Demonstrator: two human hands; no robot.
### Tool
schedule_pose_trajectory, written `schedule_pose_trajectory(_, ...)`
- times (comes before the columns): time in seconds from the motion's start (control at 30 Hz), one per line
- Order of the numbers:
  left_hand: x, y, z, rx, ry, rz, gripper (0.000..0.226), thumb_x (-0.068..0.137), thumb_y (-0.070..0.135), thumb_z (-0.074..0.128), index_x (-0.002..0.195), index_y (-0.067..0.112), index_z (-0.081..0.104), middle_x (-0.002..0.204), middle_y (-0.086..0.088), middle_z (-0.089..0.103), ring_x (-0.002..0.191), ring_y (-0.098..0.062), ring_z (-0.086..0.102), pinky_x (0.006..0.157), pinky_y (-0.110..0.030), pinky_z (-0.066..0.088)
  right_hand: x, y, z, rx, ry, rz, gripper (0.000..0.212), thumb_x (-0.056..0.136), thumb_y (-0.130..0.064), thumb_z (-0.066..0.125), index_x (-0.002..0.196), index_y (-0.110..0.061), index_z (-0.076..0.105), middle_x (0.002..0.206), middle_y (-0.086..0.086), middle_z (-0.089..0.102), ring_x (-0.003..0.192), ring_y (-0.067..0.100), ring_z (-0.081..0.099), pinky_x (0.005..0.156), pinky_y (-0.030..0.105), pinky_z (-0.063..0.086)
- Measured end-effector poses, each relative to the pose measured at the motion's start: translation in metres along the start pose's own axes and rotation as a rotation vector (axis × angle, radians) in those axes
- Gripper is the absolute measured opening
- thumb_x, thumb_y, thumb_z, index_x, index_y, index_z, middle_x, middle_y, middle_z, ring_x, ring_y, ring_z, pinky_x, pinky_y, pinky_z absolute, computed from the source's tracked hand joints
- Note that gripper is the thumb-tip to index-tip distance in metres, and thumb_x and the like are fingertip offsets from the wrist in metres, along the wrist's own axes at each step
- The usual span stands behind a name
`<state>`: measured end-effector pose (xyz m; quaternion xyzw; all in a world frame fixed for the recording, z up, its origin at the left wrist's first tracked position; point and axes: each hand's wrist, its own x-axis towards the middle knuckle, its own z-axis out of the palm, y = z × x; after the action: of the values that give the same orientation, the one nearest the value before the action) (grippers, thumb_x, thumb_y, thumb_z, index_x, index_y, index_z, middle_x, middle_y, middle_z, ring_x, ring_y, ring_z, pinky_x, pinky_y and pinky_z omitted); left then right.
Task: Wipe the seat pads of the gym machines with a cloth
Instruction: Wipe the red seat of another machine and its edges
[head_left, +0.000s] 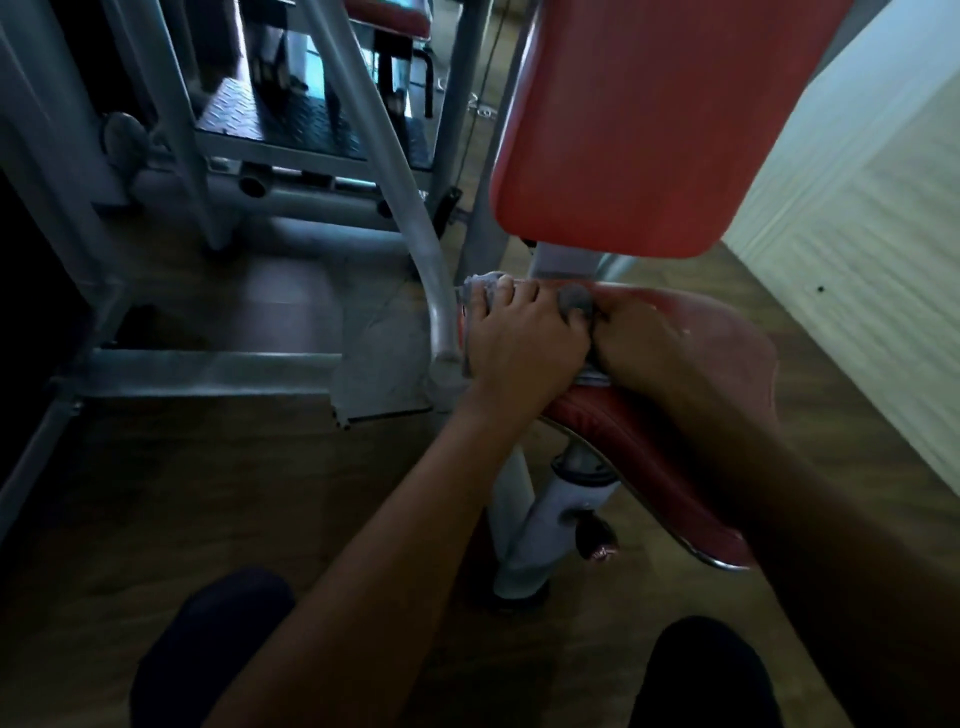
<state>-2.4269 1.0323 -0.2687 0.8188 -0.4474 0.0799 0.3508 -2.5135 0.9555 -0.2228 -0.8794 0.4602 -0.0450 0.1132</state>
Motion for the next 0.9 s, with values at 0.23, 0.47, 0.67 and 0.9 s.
schedule_pose_trajectory(0.23,0.003,-0.04,-0.018,-0.738,-0.064,-0.354,0.034,0.097,0.029,0.051,0.127,0.015,0.059,0.124,-0.003,0.06,0.118,-0.019,0.055,0.107,-0.039,0.042,-0.005,-0.007,0.002,-0.004,-0.006,0.004,0.071,0.081,-0.071,0.025,0.135,-0.033,0.051,0.146,0.005,0.051,0.138,0.033,0.041,0.112,0.068,0.019)
schedule_pose_trajectory(0.47,-0.041,-0.013,-0.011,-1.204,0.167,-0.695,0.049,0.095,0.049,0.045,0.136,0.022,0.051,0.125,-0.005,0.06,0.11,-0.019,0.061,0.089,-0.038,0.055,-0.007,-0.011,0.002,-0.09,-0.031,0.0,0.06,0.1,-0.053,0.03,0.152,-0.024,0.032,0.161,0.008,0.027,0.149,0.034,0.02,0.114,0.07,0.007)
schedule_pose_trajectory(0.67,-0.009,-0.041,-0.01,-1.326,0.077,-0.77,0.04,0.088,0.038,0.053,0.122,0.019,0.064,0.106,-0.008,0.072,0.098,-0.023,0.07,0.092,-0.049,0.056,-0.001,-0.01,0.006,-0.119,-0.021,-0.014,0.059,0.1,-0.052,0.028,0.151,-0.024,0.033,0.161,0.008,0.026,0.148,0.035,0.02,0.114,0.07,0.007)
schedule_pose_trajectory(0.9,-0.056,0.001,-0.003,-1.297,0.275,-0.707,0.056,0.099,0.045,0.047,0.149,0.024,0.035,0.139,-0.004,0.052,0.117,-0.014,0.059,0.084,-0.024,0.055,-0.001,-0.006,0.006,-0.119,-0.036,-0.043,0.059,0.098,-0.054,0.026,0.148,-0.023,0.036,0.159,0.011,0.03,0.146,0.037,0.023,0.112,0.071,0.01)
